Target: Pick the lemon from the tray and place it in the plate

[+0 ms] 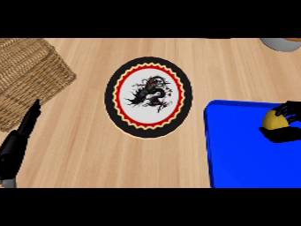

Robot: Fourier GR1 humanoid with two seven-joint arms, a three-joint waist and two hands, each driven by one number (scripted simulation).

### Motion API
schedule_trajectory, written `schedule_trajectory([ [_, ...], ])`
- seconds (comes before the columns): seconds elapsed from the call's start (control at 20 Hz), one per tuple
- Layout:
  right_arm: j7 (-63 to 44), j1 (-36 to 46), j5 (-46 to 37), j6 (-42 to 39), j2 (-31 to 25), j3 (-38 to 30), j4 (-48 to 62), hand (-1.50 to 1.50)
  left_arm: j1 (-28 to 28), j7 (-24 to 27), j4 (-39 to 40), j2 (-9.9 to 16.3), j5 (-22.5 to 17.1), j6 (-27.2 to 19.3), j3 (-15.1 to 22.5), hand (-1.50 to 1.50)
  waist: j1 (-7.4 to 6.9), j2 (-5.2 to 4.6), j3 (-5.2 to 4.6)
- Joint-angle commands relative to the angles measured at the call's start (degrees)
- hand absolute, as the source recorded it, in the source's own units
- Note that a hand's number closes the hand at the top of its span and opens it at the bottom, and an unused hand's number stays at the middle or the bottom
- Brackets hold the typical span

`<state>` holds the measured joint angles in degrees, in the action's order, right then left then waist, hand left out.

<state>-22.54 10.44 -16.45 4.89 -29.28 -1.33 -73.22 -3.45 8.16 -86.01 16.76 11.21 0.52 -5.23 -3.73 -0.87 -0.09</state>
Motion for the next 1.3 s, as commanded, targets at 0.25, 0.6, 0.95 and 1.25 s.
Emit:
schedule_trajectory([
  [0.25, 22.2, 17.1, -13.3, -9.2, -11.7, 11.2, 8.9, 1.5, 3.2, -1.4, 0.2, -0.8, 0.2, 1.1, 1.9, 0.0, -3.3, -0.98, 0.38],
  [0.6, 39.6, 28.4, -14.6, 0.3, -9.0, 7.7, 19.9, 1.5, 2.7, 0.6, 3.1, -0.2, 0.3, -0.1, -0.5, 0.0, -0.09, -0.3, 0.26],
  [0.95, 51.4, 37.3, -6.6, -8.3, -6.0, 4.8, 19.6, 1.5, 0.9, -0.8, 1.4, -0.8, 0.3, -0.5, -0.9, 0.0, 2.08, 0.61, 0.12],
  [1.25, 44.5, 35.4, -4.8, -14.2, 0.1, 7.8, 6.8, 1.5, -1.5, -1.1, -0.3, -0.4, -0.4, 0.0, -2.6, 0.0, 3.8, 1.2, 0.06],
])
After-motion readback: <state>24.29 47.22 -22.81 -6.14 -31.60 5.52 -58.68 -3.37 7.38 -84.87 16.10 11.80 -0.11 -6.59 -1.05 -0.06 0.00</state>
